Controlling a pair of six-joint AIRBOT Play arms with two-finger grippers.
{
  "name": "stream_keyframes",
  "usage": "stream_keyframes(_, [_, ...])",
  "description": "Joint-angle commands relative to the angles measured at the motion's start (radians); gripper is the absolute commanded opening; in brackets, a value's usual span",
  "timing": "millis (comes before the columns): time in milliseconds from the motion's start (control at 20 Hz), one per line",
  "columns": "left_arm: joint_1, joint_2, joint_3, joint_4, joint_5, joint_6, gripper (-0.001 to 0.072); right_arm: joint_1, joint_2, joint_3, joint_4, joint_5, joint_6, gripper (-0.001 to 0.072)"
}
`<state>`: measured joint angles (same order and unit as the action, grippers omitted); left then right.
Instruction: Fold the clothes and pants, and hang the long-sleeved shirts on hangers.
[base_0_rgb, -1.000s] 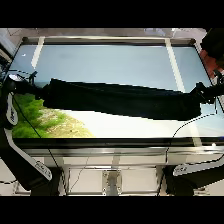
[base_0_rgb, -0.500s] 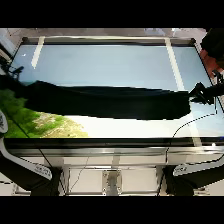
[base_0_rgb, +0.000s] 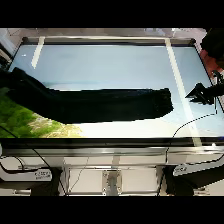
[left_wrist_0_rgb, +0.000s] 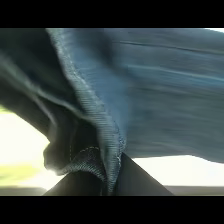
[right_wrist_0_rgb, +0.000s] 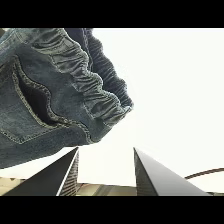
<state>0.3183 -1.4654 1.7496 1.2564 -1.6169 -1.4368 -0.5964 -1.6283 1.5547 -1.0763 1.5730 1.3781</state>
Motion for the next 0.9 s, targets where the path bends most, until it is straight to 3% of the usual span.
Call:
stream_keyframes(0, [-0.217, -0.023, 0.0, -0.166, 0.032, -0.05, 0.0025, 0.001, -0.001, 0.001, 0.001, 0.001, -0.012, 0.0392])
stream_keyframes(250, [-0.537, -0.152, 0.0, -0.187, 0.245, -0.096, 0.0026, 0.001, -0.001, 0.001, 0.001, 0.015, -0.012, 0.0392])
stream_keyframes(400, [-0.632, -0.248, 0.0, -0.318, 0.339, -0.093, 0.0038, 0.001, -0.001, 0.001, 0.001, 0.04, -0.014, 0.0392])
stream_keyframes(450, [-0.642, -0.271, 0.0, -0.358, 0.336, -0.093, 0.0049, 0.001, -0.001, 0.001, 0.001, 0.045, -0.02, 0.0392])
stream_keyframes(500, [-0.644, -0.284, 0.0, -0.388, 0.323, -0.093, 0.0145, 0.001, -0.001, 0.001, 0.002, 0.049, -0.023, 0.0392])
stream_keyframes(600, [-0.637, -0.286, 0.0, -0.413, 0.277, -0.093, 0.0255, 0.001, -0.001, 0.001, 0.002, 0.05, -0.03, 0.0392])
stream_keyframes(850, [-0.584, -0.28, 0.0, -0.425, 0.156, -0.077, 0.0263, 0.005, -0.001, 0.001, 0.0, 0.052, -0.03, 0.0393])
